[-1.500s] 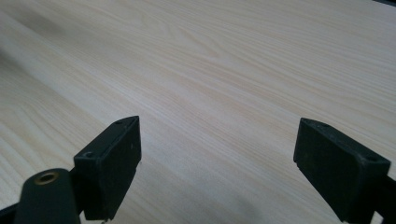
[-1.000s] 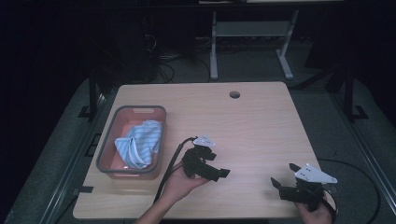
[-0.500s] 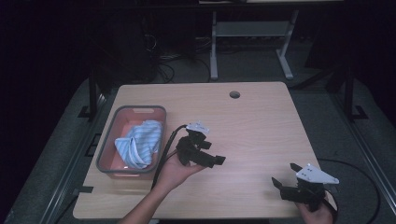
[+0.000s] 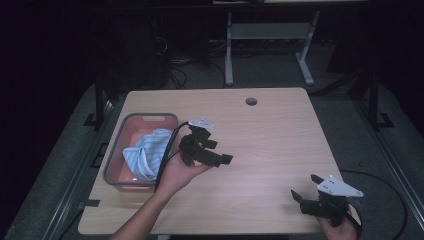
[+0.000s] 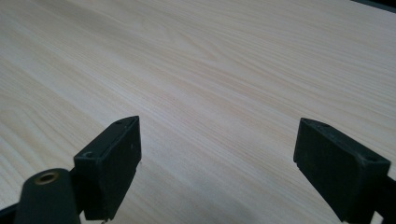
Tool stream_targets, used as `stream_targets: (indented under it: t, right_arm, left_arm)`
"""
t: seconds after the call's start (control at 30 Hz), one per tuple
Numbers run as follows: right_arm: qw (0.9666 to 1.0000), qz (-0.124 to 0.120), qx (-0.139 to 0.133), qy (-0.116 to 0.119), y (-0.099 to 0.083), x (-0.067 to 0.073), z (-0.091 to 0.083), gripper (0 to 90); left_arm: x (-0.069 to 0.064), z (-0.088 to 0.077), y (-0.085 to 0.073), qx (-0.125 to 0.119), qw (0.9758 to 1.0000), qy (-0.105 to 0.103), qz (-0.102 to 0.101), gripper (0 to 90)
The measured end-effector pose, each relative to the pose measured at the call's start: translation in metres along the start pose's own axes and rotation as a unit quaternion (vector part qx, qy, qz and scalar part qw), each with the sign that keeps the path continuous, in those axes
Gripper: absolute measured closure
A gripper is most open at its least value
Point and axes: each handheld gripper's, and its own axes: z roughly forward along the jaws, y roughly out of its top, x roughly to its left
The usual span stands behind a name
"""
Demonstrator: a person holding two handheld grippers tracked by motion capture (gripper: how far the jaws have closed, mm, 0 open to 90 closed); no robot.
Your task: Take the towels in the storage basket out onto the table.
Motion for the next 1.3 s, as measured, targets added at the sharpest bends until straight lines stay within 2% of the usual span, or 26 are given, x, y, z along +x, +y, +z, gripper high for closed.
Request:
stream_targets:
  t: [0.6, 0.73, 0.87, 0.93, 1.13, 1.17, 1.27, 1.3]
  right_arm:
    - [1.0, -0.002, 0.001, 0.002, 0.0, 0.001, 0.001, 14.6]
    - [1.0, -0.001, 0.001, 0.002, 0.0, 0.001, 0.001, 14.6]
    - [1.0, -0.001, 0.0, 0.002, 0.0, 0.001, 0.001, 14.6]
    - [1.0, -0.002, 0.001, 0.002, 0.0, 0.001, 0.001, 14.6]
    - [1.0, -0.003, 0.001, 0.002, 0.001, 0.001, 0.001, 14.6]
    - [1.0, -0.003, 0.002, 0.002, 0.0, 0.001, 0.001, 14.6]
    - [1.0, -0.003, 0.002, 0.002, 0.0, 0.0, 0.001, 14.6]
    - [1.0, -0.003, 0.001, 0.002, 0.0, 0.0, 0.001, 14.6]
  left_arm:
    - [0.014, -0.028, 0.005, -0.006, 0.9997, 0.024, -0.009, 19.6]
    - [0.021, -0.034, 0.004, -0.006, 0.9993, 0.033, -0.014, 20.0]
    - [0.029, -0.044, 0.003, -0.011, 0.9986, 0.045, -0.027, 20.4]
    - [0.031, -0.046, 0.002, -0.011, 0.9985, 0.048, -0.026, 20.4]
    - [0.044, -0.059, -0.004, -0.018, 0.9965, 0.068, -0.046, 20.8]
    - [0.049, -0.064, -0.007, -0.02, 0.9955, 0.078, -0.049, 20.9]
    - [0.054, -0.069, -0.01, -0.022, 0.9943, 0.088, -0.057, 21.3]
    - [0.056, -0.072, -0.013, -0.029, 0.993, 0.094, -0.065, 21.3]
